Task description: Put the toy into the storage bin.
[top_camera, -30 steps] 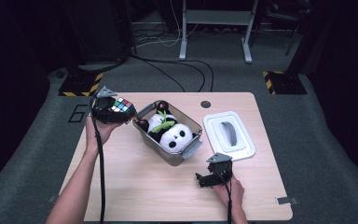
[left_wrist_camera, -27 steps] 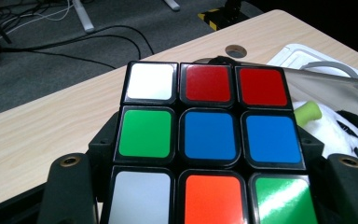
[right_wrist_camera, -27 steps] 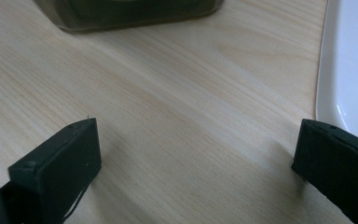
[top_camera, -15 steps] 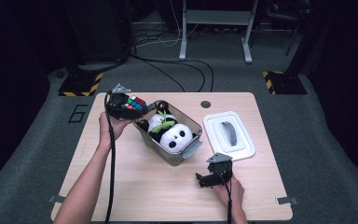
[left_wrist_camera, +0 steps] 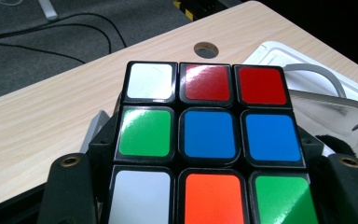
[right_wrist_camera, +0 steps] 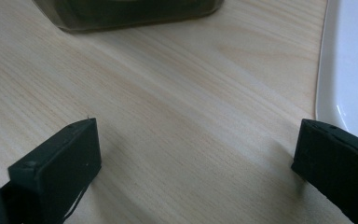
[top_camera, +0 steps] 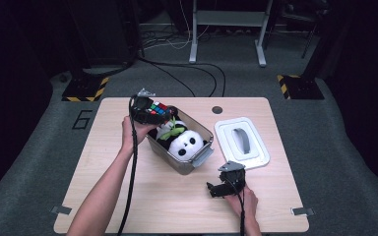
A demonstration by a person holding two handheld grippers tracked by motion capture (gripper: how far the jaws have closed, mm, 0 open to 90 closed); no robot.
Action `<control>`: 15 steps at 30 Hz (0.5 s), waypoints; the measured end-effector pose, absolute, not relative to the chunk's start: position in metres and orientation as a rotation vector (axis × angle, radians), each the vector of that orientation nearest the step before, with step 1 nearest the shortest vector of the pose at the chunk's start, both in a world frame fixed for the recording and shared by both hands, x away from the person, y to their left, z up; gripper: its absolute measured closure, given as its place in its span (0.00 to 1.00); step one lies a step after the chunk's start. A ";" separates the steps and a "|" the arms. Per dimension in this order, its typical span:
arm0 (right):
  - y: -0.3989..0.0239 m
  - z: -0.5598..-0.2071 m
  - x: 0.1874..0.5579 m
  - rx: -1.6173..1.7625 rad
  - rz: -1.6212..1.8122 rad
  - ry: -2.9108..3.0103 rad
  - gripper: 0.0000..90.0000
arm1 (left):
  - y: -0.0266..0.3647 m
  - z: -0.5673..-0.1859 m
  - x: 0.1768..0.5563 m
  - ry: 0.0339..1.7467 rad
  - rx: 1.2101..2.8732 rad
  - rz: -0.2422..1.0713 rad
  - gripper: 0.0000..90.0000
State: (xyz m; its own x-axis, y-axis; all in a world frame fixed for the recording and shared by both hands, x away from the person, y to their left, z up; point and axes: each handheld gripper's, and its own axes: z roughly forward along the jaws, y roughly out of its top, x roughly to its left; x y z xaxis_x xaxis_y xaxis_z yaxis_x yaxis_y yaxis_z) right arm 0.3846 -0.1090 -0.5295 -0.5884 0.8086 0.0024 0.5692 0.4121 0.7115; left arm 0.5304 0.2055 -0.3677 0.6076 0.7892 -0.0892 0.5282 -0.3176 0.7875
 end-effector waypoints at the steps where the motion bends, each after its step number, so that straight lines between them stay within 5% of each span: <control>1: -0.109 -0.529 0.385 1.190 0.976 2.330 0.00 | 0.204 -0.369 0.532 1.044 2.005 0.400 0.37; 15: -0.109 -0.529 0.384 1.188 0.974 2.332 0.00 | 0.195 -0.398 0.546 1.032 2.140 0.380 0.36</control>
